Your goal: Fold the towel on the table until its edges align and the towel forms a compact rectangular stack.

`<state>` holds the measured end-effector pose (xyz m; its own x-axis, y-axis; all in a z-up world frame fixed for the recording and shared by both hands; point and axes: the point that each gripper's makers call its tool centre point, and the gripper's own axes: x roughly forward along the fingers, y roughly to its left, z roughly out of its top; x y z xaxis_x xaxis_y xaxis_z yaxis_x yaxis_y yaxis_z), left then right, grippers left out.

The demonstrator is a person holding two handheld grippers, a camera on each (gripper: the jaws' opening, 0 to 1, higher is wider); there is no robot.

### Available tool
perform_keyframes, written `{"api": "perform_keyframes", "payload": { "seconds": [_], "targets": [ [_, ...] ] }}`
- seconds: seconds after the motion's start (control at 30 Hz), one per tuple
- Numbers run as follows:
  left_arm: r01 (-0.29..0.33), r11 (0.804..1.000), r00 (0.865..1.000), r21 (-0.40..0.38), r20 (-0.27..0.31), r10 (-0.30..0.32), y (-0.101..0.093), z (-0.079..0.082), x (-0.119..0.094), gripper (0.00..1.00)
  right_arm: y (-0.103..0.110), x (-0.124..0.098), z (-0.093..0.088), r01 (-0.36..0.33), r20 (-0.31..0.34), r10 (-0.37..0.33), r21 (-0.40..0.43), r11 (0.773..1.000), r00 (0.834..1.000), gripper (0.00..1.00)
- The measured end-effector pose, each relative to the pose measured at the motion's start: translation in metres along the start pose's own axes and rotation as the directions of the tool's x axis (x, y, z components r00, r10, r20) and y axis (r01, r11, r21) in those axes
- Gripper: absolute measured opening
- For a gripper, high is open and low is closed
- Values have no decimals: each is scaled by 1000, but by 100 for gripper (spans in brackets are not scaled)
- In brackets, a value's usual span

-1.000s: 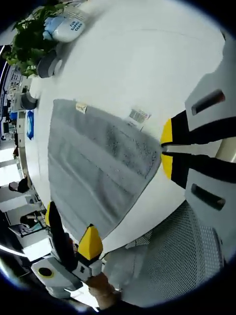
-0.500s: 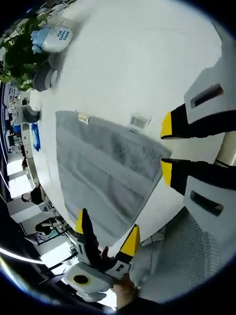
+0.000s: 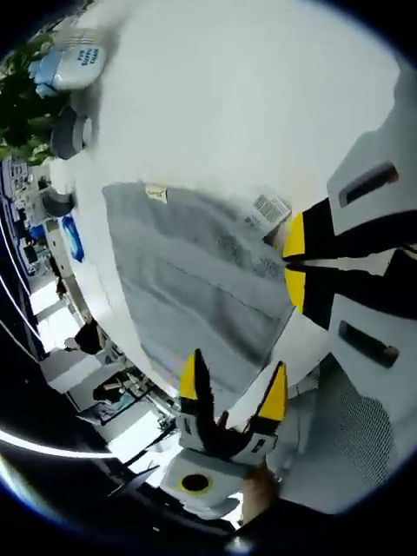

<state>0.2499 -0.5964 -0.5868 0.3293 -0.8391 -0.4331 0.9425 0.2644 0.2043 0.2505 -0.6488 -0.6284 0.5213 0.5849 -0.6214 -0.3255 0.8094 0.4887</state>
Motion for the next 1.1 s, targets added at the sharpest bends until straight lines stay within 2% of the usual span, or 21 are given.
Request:
{"api": "perform_keyframes", "payload": {
  "seconds": [0.07,0.17,0.3,0.47,0.57,0.67,0.8,0.93,1.07,1.1],
  "targets": [
    [14,1000,1000,3,-4,-14,-4,-1,2,31,10,-2,11,-40,39,40,20,999,998,0],
    [32,999,999,-11,1,-32,-9,0,4,29,23,-2,24,-77,57,76,11,997,995,0],
    [18,1000,1000,-18,-4,-18,-6,0,4,28,47,2,40,-145,80,145,-4,989,986,0],
    [-104,994,994,30,-9,104,19,0,-2,28,70,9,52,-198,77,199,-30,980,977,0],
    [-155,987,988,51,-2,155,31,3,-7,22,81,12,58,-239,83,239,-11,971,967,0],
    [-190,980,982,63,-2,190,40,5,-14,11,84,15,62,-247,84,246,3,969,966,0],
    [-226,969,974,97,0,228,47,6,-17,12,84,19,68,-259,96,252,62,964,963,0],
    [-241,962,970,126,2,243,50,6,-17,16,90,24,69,-265,57,263,30,964,963,0],
    [-244,968,969,63,-10,245,54,4,-20,10,95,28,75,-290,33,289,10,957,957,0],
    [-244,970,970,11,-17,244,55,2,-21,9,95,29,77,-298,18,298,-5,955,955,0]
  ]
}}
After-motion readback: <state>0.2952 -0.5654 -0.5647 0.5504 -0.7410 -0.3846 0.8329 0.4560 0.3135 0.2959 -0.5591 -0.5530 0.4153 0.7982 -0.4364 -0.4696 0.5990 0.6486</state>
